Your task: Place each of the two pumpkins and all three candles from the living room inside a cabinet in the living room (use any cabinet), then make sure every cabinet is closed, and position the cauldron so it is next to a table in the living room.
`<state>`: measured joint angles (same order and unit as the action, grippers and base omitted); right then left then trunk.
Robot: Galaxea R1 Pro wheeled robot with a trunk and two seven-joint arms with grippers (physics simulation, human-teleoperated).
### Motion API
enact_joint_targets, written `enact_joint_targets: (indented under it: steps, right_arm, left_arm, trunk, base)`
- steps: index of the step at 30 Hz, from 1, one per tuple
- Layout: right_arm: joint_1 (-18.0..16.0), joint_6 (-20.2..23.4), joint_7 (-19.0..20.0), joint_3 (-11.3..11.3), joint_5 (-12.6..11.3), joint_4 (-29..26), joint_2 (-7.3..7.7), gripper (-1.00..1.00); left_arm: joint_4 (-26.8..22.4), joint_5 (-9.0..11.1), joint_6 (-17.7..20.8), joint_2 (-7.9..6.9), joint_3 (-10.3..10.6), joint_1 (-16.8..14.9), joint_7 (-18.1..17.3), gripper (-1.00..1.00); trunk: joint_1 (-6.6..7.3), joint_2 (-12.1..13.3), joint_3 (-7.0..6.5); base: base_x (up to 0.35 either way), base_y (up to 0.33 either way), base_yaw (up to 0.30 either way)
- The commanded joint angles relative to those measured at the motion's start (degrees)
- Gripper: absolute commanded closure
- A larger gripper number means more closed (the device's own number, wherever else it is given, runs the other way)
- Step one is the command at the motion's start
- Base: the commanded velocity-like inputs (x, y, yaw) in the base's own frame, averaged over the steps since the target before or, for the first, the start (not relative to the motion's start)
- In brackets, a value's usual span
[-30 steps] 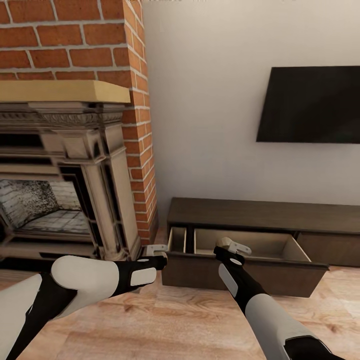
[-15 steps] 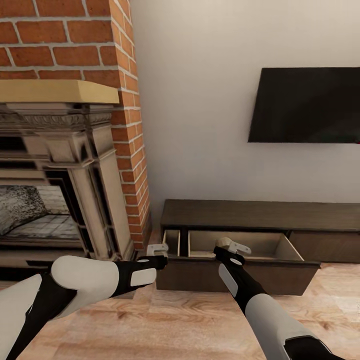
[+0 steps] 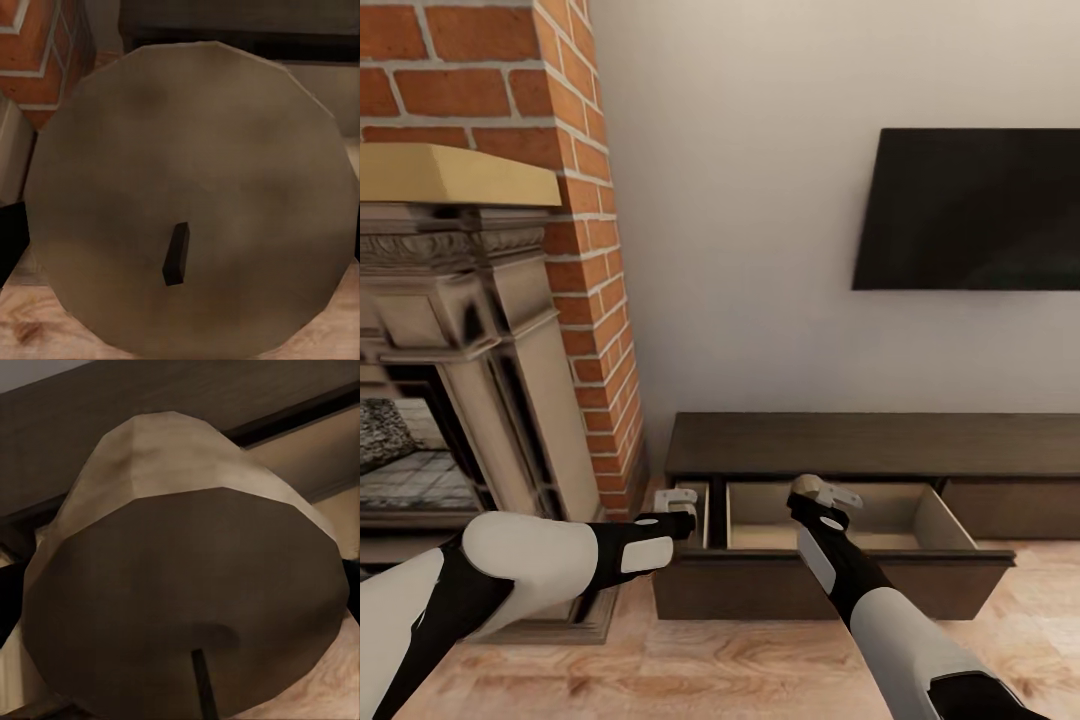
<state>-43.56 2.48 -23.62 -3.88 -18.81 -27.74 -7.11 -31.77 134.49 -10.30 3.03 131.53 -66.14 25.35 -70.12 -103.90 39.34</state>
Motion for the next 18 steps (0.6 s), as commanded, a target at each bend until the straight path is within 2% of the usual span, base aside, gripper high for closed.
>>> enact_joint_targets:
  steps: [1,5,13,18]
  right_arm:
    - [-0.03,0.25,-0.47,-0.43,-0.23,-0.12,0.04,1.0]
    - [-0.03,0.21,-0.47,-0.43,-0.19,-0.12,0.0,1.0]
    - [-0.03,0.16,-0.47,-0.43,-0.2,-0.12,-0.01,1.0]
    - [-0.03,0.24,-0.45,-0.41,-0.25,-0.12,-0.01,1.0]
  left_arm:
    - [-0.13,0.51,-0.48,0.05,0.48,-0.13,-0.01,1.0]
    - [-0.13,0.51,-0.51,0.05,0.54,-0.13,-0.01,1.0]
    - [-0.2,0.51,-0.51,0.57,0.82,-0.13,-0.03,1.0]
    - [-0.22,0.51,-0.57,0.81,0.83,-0.13,-0.03,1.0]
  trunk:
    - [-0.03,-0.03,0.06]
    - [-0.03,-0.03,0.06]
    - [-0.03,-0.03,0.06]
    - [-0.03,-0.03,-0.05]
  base:
    - [0.343,-0.005,-0.001]
    - [0.311,-0.119,0.0]
    - [0.229,-0.256,-0.001]
    - [0.192,-0.274,-0.169]
